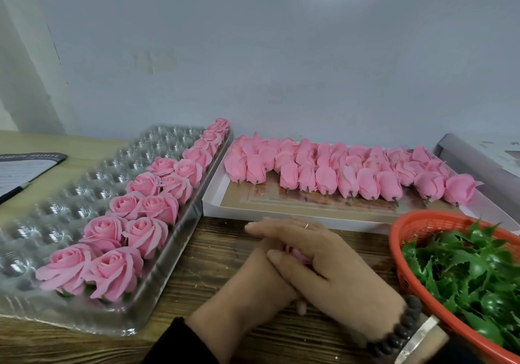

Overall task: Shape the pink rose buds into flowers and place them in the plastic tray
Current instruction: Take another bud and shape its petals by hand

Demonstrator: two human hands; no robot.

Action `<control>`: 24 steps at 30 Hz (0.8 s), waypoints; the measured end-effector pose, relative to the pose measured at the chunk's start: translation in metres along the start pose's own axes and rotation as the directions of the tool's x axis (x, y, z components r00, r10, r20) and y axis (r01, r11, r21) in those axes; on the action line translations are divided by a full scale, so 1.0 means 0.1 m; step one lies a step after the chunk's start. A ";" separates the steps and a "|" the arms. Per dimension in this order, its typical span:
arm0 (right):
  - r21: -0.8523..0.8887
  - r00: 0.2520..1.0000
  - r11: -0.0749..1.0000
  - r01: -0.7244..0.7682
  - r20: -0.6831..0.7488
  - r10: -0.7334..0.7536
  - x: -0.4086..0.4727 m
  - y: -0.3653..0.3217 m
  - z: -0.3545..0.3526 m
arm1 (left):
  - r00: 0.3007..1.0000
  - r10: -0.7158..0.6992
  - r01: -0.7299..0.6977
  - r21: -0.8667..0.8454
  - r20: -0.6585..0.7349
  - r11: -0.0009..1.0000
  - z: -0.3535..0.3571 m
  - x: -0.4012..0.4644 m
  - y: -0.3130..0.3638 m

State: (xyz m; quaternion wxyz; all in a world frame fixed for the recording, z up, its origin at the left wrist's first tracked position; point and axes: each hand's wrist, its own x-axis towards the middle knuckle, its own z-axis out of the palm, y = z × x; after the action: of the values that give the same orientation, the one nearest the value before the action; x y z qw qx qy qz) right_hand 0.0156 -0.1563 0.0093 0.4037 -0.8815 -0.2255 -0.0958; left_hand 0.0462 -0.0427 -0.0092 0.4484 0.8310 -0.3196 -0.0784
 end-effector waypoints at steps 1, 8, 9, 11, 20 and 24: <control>0.013 0.999 1.000 -0.023 -0.028 0.023 -0.02 0.01 -0.01 | 0.999 0.018 -0.027 -0.201 -0.047 0.979 0.00 -0.02 0.01; 0.271 0.927 0.962 -0.025 -0.355 0.124 -0.02 0.02 0.07 | 0.955 0.057 -0.157 -0.330 -0.292 0.931 0.05 0.02 0.02; 0.241 0.913 0.971 -0.010 -0.395 0.107 -0.01 0.01 0.10 | 0.953 0.052 -0.143 -0.290 -0.300 0.946 0.07 0.01 0.04; 0.096 0.912 0.995 -0.033 -0.405 0.069 0.00 -0.01 0.16 | 0.948 0.056 -0.125 -0.203 -0.314 0.971 0.14 0.02 0.08; -0.023 1.000 0.999 -0.031 0.002 0.031 0.04 0.01 0.04 | 0.980 -0.110 0.116 0.032 -0.166 0.993 0.17 0.04 -0.08; 0.037 0.995 0.998 -0.059 -0.076 0.062 -0.01 0.04 0.03 | 0.994 -0.026 -0.006 -0.287 -0.106 0.958 0.08 0.02 -0.01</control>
State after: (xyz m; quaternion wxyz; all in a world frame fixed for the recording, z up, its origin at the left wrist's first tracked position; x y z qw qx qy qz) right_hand 0.0166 -0.1566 0.0044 0.4301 -0.8764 -0.1847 -0.1133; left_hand 0.0450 -0.0488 -0.0141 0.5804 0.7619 -0.2759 -0.0809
